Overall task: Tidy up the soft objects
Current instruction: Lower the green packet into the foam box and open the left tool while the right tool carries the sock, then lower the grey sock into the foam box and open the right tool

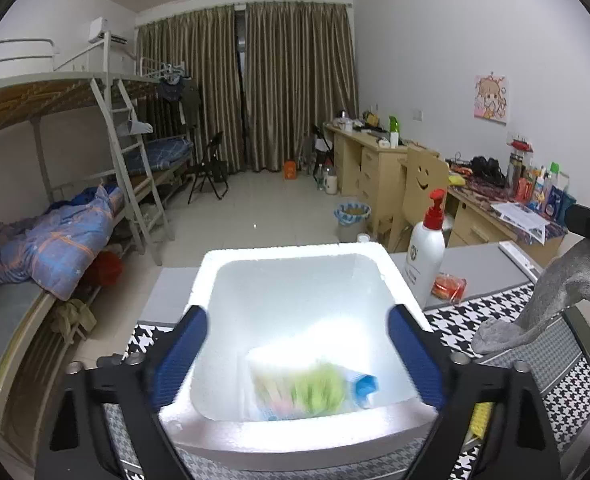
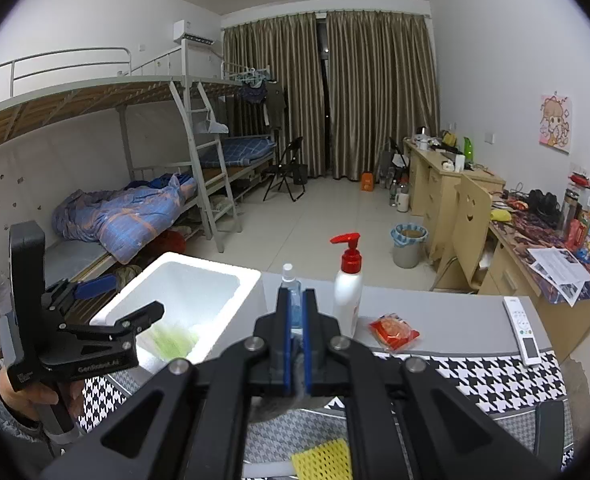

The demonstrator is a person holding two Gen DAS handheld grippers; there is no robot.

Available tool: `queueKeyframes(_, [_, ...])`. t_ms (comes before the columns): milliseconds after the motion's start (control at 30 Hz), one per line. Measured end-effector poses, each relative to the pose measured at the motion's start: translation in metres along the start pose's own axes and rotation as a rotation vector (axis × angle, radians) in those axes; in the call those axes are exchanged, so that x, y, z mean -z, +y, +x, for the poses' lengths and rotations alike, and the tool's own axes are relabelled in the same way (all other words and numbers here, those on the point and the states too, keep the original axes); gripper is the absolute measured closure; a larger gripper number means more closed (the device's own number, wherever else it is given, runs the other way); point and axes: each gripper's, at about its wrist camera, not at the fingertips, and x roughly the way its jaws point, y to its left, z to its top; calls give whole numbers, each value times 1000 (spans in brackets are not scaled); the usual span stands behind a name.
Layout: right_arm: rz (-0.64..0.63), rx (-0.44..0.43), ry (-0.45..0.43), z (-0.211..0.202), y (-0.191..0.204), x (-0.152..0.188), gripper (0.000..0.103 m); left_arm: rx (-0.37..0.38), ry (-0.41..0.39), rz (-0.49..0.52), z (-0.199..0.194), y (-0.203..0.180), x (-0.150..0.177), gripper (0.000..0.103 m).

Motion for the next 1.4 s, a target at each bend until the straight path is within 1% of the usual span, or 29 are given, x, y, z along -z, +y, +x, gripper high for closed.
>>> queueKeyframes(33, [-2,-1,-1,0,1,-1,96,-1,-8,-7,-1,1,0,1])
queueKeyframes(367, [-40,-11,-22,-1,19,-16,96,13,-30,-11,-14,6,3,1])
queueKeyframes(567, [-83,-22,-51,-6,38,-31,96,1,-29,-21,-20,14,5,1])
queueKeyframes(633, [-100,-26,-61,-8,44,-34,96,-1,-41,-26,-24,17,6,1])
queueKeyframes(867, [-130,-67,-84,-9,59,-43,96,-32,-45,-46,-32,27,9,1])
queueKeyframes(1033, [-150,-93,-87,-7,70,-46,96,-43,-43,-57,-39,33,16,1])
queueKeyframes(1400, [-188,-140,-60,7,95,-47,96,-58,-45,-85,-47,50,28,1])
